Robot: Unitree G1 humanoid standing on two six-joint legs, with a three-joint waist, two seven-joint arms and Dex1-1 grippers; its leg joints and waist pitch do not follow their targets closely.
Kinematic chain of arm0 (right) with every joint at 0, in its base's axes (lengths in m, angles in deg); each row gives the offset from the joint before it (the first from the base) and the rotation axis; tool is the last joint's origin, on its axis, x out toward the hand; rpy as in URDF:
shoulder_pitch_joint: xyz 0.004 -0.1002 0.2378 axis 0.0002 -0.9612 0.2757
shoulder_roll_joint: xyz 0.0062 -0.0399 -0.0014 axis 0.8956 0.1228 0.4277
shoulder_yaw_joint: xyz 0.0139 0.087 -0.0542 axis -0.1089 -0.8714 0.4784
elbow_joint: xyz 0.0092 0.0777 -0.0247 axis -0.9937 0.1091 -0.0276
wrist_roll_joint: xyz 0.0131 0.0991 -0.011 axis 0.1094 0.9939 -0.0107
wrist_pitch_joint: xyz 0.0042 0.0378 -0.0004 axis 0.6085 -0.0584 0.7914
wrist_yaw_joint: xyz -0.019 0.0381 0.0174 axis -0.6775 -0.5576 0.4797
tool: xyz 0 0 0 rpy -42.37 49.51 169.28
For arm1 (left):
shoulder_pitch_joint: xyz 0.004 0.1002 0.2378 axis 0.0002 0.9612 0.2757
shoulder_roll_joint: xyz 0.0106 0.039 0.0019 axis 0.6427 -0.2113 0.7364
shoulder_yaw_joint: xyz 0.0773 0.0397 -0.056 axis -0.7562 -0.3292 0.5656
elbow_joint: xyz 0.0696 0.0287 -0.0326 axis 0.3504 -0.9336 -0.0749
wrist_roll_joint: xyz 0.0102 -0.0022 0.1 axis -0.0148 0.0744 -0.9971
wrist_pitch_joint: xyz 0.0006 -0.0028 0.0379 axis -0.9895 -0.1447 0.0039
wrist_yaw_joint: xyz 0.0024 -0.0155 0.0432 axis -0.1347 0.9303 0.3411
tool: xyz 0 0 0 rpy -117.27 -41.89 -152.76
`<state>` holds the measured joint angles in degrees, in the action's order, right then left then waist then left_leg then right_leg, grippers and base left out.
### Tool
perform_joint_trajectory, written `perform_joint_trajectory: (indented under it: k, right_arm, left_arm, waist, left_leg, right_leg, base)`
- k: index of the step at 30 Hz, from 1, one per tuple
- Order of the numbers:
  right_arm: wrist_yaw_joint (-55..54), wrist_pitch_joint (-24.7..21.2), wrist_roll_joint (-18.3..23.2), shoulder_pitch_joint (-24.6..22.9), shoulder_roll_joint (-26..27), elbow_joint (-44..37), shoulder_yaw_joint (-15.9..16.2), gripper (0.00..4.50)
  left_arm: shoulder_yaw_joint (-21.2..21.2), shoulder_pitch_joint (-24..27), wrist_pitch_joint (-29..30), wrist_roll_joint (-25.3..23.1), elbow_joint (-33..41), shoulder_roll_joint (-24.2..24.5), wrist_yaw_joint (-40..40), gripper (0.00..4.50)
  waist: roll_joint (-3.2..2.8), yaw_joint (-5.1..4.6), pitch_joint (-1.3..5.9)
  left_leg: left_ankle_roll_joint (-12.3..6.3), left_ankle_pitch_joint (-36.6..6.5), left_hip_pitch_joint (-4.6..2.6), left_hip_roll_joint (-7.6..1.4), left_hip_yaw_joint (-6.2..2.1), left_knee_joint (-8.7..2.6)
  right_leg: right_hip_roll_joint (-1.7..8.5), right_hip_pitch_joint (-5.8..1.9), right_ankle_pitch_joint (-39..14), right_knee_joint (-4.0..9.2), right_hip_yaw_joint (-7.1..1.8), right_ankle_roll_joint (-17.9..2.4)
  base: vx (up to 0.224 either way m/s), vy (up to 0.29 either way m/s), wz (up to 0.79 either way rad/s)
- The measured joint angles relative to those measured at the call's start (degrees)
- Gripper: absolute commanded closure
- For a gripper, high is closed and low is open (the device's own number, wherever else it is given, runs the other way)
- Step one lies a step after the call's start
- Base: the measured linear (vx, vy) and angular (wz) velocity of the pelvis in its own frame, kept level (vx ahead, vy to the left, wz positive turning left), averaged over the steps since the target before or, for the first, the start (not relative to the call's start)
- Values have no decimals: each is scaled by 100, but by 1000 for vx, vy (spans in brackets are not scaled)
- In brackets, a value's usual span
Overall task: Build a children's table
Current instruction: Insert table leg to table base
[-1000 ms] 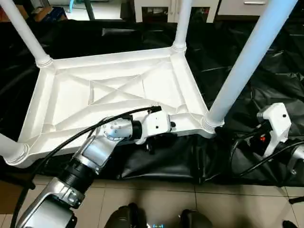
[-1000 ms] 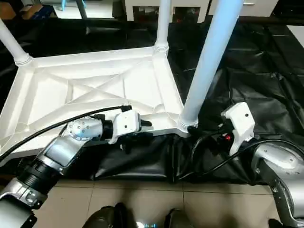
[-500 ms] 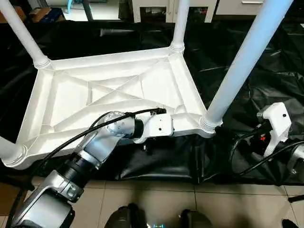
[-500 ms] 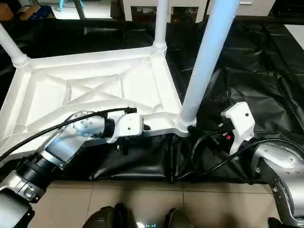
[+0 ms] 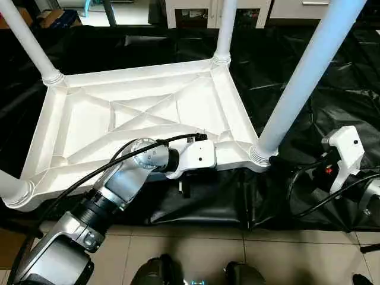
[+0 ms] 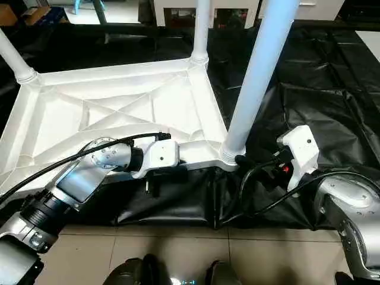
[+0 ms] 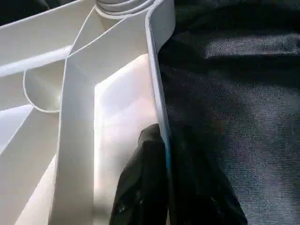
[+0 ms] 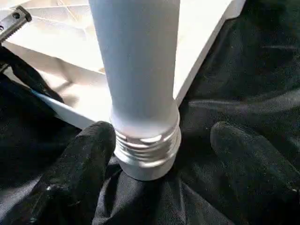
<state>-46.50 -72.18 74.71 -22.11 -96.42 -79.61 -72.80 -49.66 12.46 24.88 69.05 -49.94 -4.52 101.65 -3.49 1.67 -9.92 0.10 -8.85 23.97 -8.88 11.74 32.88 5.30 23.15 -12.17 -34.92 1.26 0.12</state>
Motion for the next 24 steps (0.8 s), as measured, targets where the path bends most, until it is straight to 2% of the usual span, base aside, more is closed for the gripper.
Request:
perform_joint_trajectory:
  k: [7, 11, 17, 23, 24]
  right_arm:
    - [105, 238, -10, 227, 0, 256, 58, 78]
    - [347, 446, -72, 347, 0, 566, 248, 78]
    - [793, 632, -163, 894, -15, 1103, 595, 78]
    - [1205, 877, -282, 1215, -93, 1589, 882, 78]
    - [1249, 881, -307, 1228, -95, 1649, 883, 96]
  left_arm:
    - [-3, 12, 46, 0, 24, 54, 65, 449]
    - [9, 54, -34, 0, 44, 102, 73, 450]
    - [23, 90, -69, -1, 91, 120, 73, 450]
    - [5, 109, -87, -1, 131, 95, 79, 450]
    - [7, 115, -87, -1, 137, 96, 78, 450]
  waist:
    - [-1, 10, 0]
    - [-1, 7, 0]
    - [1, -5, -1]
    - [22, 18, -3]
    - [28, 20, -2]
  left_leg:
    - [0, 0, 0, 0, 0, 0]
    - [0, -1, 2, 0, 1, -1]
    - [-9, 5, 1, 0, 2, -2]
    - [-30, 14, 4, -1, 8, -3]
    - [-31, 14, 4, -1, 7, -3]
  right_leg:
    - [0, 0, 0, 1, 0, 0]
    - [0, 0, 0, 5, 0, 0]
    - [0, 0, 0, 3, 0, 0]
    - [0, 1, -1, 5, 0, -1]
    - [0, 1, -1, 4, 1, -1]
  base:
    - [0, 0, 0]
    - [0, 0, 0]
    - [0, 0, 0]
    - [0, 0, 0]
    - [0, 0, 0]
